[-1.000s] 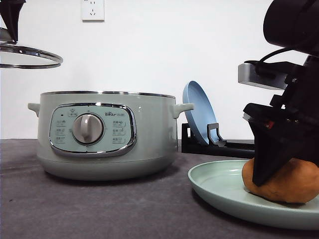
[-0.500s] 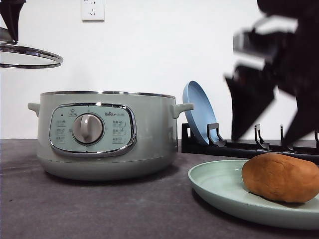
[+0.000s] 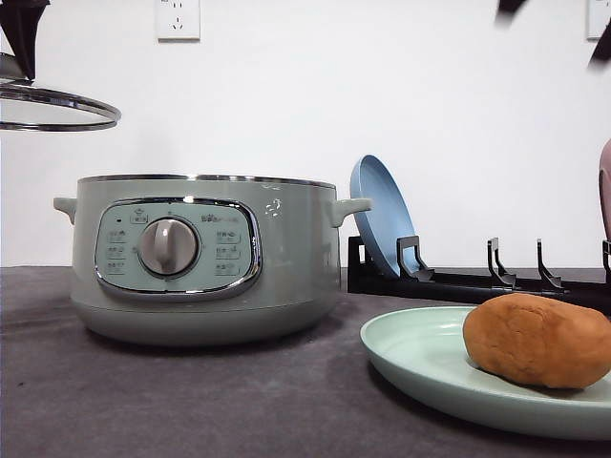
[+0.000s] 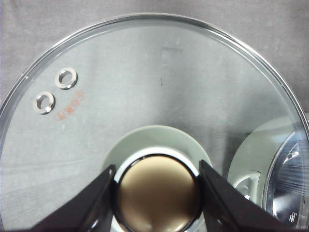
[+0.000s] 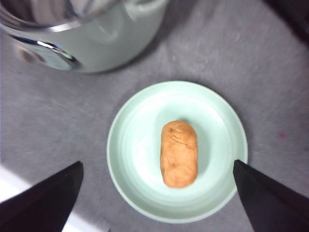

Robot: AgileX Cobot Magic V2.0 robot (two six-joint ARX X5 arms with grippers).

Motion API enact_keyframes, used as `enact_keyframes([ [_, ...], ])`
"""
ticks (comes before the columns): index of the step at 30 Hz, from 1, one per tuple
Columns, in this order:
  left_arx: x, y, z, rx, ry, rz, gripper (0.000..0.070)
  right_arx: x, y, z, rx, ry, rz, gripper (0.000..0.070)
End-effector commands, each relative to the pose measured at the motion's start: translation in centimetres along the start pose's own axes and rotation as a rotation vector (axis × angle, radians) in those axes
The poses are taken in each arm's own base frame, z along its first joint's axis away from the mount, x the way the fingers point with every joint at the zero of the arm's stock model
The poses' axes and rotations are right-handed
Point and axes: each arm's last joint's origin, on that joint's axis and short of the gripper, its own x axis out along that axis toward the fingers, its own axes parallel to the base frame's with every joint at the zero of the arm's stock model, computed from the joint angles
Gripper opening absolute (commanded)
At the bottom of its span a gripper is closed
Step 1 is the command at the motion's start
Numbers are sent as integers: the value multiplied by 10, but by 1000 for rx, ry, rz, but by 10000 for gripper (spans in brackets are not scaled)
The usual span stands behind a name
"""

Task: Transfer potato from steamer to green plate

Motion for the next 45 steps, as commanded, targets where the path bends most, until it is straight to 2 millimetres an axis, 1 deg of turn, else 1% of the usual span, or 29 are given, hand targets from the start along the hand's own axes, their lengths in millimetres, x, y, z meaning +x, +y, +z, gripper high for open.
enact_keyframes([
  [1,-14,-1,6,-9,-78,-5,0,-19,3,-1,-25,-45,6,628],
  [4,-14,-1,6,-9,-78,-6,0,-48,4,-11,-31,-140,21,628],
  [9,-14,-1,6,-11,-78,-7,0,-83,4,-35,-40,-271,44,628],
  [13,-14,-1,6,-13,-78,-7,0,-105,3,-56,-48,-359,58,628],
  [18,-14,-1,6,-15,-78,-8,0,-122,1,-76,-56,-441,71,628],
  [22,-14,-1,6,-16,-78,-8,0,-129,1,-84,-60,-472,76,628],
  [30,-14,-3,6,-14,-80,-58,0,-129,0,-85,-59,-468,75,628],
  [34,-14,-9,6,-6,-75,-73,0,-129,0,-85,-59,-468,75,628],
  [37,-14,-19,5,16,-68,-111,0,-129,0,-85,-59,-468,75,628],
  [40,-14,-35,5,52,-66,-138,0,-129,0,-85,-60,-469,74,628],
  [45,-16,-70,1,131,-57,-195,0,-129,0,-85,-65,-470,65,628],
])
